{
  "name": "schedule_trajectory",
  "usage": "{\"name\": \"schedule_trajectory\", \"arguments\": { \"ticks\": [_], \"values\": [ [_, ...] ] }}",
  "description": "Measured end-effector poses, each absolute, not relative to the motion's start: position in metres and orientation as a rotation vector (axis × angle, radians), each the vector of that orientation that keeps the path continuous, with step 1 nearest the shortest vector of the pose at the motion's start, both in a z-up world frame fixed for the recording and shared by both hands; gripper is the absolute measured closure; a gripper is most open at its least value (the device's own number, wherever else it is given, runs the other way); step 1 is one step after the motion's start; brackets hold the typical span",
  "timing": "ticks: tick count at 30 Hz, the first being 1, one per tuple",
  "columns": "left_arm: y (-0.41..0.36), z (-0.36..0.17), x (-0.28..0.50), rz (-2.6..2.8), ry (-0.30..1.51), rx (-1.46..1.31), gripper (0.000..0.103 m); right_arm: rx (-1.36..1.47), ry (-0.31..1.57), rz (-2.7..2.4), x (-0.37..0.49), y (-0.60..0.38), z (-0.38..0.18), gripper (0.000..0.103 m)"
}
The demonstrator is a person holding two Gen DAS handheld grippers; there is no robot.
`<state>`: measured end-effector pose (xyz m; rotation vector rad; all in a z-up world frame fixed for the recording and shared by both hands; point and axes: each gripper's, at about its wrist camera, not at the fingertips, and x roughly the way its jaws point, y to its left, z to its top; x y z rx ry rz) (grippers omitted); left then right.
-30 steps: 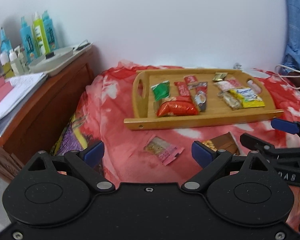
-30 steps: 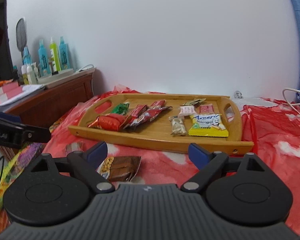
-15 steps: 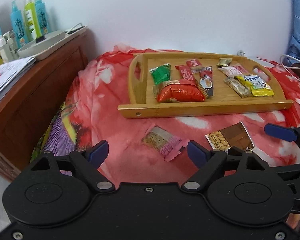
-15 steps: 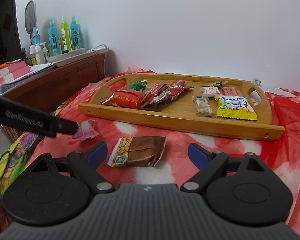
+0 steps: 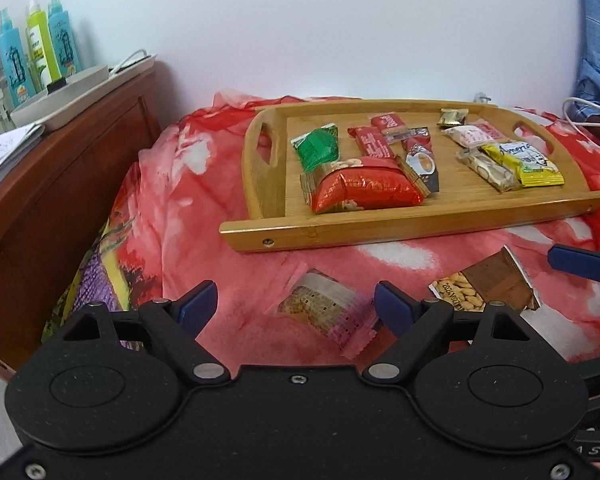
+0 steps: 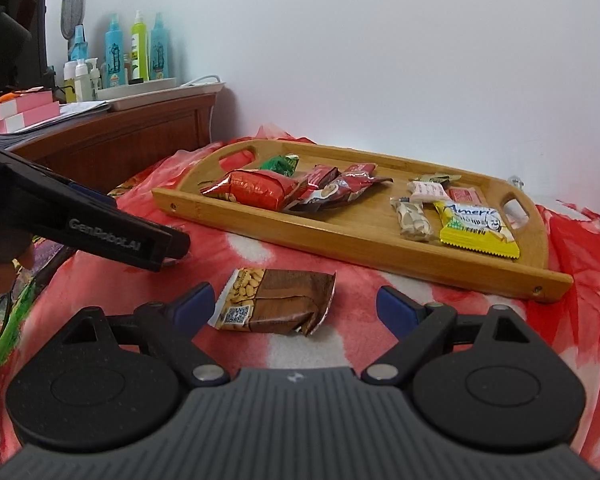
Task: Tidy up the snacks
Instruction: 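Grasp the pink-wrapped pastry pack with the left gripper while the right gripper grasps the almond pack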
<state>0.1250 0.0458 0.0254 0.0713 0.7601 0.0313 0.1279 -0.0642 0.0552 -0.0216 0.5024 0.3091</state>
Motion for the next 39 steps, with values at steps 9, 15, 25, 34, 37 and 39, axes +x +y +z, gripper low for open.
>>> {"name": "schedule_trajectory", "arguments": {
  "ticks": [9, 15, 25, 34, 37, 39],
  "values": [
    [0.040, 0.023, 0.125, 0.038, 0.747, 0.089, 0.033, 0.038, 0.541, 0.322, 0.142, -0.060, 0.059, 0.008],
    [0.050, 0.023, 0.123, 0.030, 0.763, 0.043, 0.033, 0.005, 0.560, 0.328, 0.147, -0.047, 0.051, 0.008],
    [0.044, 0.019, 0.121, 0.010, 0.760, 0.047, 0.025, 0.043, 0.559, 0.301, 0.148, -0.063, 0.053, 0.023],
    [0.042, 0.015, 0.119, -0.002, 0.742, 0.053, 0.042, -0.035, 0.547, 0.334, 0.140, -0.050, 0.052, 0.026],
    [0.036, 0.016, 0.114, -0.012, 0.714, 0.083, 0.048, -0.042, 0.549, 0.336, 0.140, -0.050, 0.052, 0.033],
    [0.031, 0.016, 0.110, -0.022, 0.687, 0.110, 0.053, -0.038, 0.542, 0.329, 0.139, -0.051, 0.054, 0.040]
  ]
}}
